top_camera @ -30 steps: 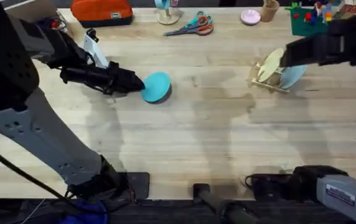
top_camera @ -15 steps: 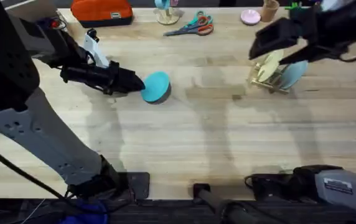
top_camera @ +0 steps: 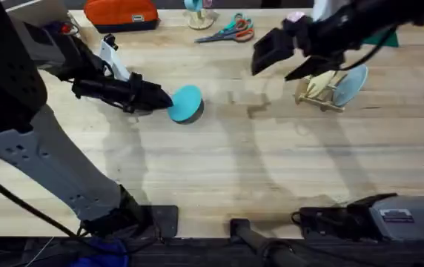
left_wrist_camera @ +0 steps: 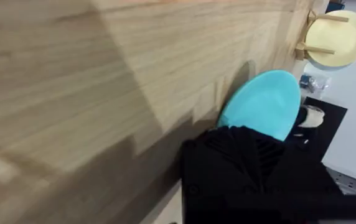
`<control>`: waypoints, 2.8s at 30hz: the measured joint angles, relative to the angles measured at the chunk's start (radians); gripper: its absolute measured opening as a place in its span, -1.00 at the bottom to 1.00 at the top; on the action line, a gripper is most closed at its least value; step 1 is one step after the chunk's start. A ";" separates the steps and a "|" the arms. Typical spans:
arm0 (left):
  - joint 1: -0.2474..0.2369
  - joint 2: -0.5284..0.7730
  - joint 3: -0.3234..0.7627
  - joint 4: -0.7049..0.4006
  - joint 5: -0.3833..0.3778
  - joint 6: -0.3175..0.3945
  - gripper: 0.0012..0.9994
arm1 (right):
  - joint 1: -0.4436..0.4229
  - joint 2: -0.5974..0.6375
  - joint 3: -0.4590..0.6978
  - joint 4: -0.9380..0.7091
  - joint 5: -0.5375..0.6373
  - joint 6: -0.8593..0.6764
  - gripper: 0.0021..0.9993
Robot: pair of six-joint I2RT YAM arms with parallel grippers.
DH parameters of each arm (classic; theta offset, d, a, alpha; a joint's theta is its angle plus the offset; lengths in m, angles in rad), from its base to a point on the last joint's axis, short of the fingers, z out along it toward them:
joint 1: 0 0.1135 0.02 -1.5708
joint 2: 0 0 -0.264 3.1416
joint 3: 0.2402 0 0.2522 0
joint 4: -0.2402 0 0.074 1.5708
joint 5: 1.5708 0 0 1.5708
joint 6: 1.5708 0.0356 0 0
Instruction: Pick up the plates from the table one by one and place each into a slot on the dish rack.
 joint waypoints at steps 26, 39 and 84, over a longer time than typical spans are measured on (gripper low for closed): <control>0.000 0.000 0.000 0.000 0.000 0.000 -0.92 | 0.203 0.310 0.000 0.306 -0.050 0.218 0.99; 0.000 0.000 0.000 0.000 -0.001 0.000 -0.92 | 0.272 0.329 0.000 0.459 -0.061 0.301 0.98; -0.001 -0.001 0.001 0.001 -0.003 -0.001 -0.92 | 0.395 0.480 0.003 0.609 -0.057 0.539 -0.69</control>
